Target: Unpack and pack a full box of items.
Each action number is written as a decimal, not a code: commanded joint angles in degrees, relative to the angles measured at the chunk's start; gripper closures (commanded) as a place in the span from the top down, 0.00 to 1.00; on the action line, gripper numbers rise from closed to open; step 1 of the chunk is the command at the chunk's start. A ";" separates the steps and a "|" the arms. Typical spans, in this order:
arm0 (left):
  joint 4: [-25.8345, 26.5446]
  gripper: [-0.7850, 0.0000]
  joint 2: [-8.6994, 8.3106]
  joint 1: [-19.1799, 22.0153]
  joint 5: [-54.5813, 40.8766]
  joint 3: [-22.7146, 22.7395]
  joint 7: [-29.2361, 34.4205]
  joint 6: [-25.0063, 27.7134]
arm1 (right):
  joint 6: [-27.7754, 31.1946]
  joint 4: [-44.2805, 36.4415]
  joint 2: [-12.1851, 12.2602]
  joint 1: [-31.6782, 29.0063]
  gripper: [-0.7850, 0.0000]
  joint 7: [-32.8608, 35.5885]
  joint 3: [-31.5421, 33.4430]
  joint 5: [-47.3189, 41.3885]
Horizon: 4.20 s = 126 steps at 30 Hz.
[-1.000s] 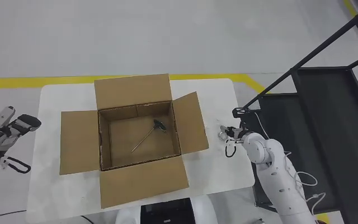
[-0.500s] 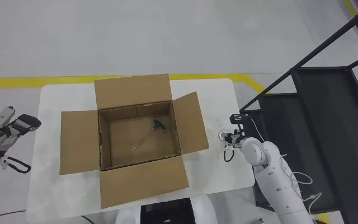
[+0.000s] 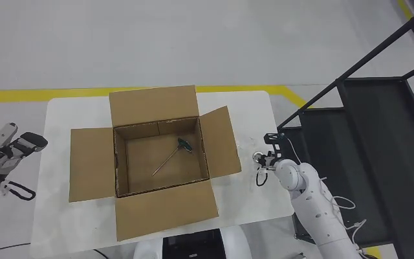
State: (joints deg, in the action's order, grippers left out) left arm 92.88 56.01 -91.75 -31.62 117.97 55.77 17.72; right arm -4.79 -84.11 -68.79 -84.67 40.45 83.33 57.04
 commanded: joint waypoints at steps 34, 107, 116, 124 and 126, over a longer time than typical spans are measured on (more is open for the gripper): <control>0.00 1.00 0.00 0.00 0.00 0.00 0.00 0.00 | -1.73 -1.49 0.06 0.04 0.00 -1.85 -0.34 -0.29; 0.00 1.00 0.00 0.00 0.00 0.00 0.00 0.00 | 35.35 -30.20 0.91 6.01 1.00 -4.43 -3.02 -0.87; 0.11 1.00 -0.18 -0.41 4.30 1.06 -1.74 0.60 | 46.07 -25.75 2.37 -2.30 1.00 -12.19 8.36 -20.84; -10.60 1.00 -0.89 1.99 13.29 1.75 -3.35 4.50 | 45.97 -17.86 3.59 -5.61 1.00 -5.89 12.97 -39.90; -12.88 1.00 -0.97 3.03 12.97 0.32 -1.32 5.92 | 46.49 -15.41 3.73 -4.90 1.00 -4.58 12.10 -44.31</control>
State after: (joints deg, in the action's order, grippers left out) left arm 81.21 55.06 -89.24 -18.04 119.11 53.06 22.89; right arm 41.42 -100.79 -65.11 -89.97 35.28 95.91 15.45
